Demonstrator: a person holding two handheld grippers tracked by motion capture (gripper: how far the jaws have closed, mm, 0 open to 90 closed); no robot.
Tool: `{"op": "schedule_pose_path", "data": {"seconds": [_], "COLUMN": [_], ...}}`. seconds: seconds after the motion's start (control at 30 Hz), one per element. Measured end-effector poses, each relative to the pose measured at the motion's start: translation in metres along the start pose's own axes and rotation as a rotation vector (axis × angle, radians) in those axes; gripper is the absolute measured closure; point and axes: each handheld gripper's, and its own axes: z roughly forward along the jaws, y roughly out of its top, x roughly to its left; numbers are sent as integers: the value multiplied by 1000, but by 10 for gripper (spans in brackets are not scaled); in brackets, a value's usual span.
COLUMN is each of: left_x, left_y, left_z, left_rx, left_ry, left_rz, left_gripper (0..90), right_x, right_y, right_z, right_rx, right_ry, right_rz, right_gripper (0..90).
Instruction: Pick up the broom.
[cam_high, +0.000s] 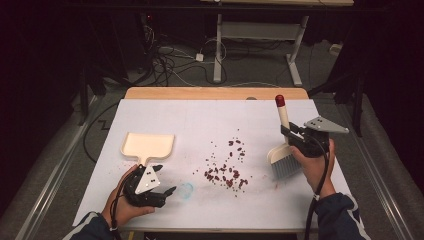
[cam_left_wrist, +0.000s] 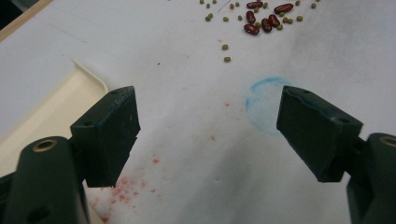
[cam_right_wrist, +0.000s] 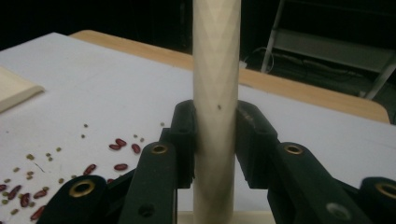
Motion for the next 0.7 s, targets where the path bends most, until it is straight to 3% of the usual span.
{"op": "schedule_pose_path", "data": {"seconds": [0.17, 0.3, 0.57, 0.6, 0.63, 0.67, 0.7], "left_x": [0, -2, -20, -25, -25, -33, -33], "left_y": [0, 9, 56, 71, 71, 87, 87], "left_z": [0, 2, 15, 20, 20, 26, 26], "left_rx": [-7, -39, -153, -182, -182, -216, -216], "left_ry": [-5, -35, -142, -182, -182, -214, -214], "left_rz": [-6, -27, -45, -51, -51, -53, -53], "left_gripper": [203, 203, 203, 206, 217, 220, 220], "right_x": [10, 21, 50, 54, 58, 62, 66], "right_y": [6, 10, 19, 19, 19, 19, 18], "right_z": [-6, -9, -17, -18, -18, -18, -19], "right_rx": [-27, -52, -123, -129, -136, -140, -143], "right_ry": [16, 31, 73, 76, 75, 72, 77], "right_rz": [-17, -19, -26, -25, -28, -32, -30], "right_gripper": [713, 713, 712, 712, 712, 712, 712]}}
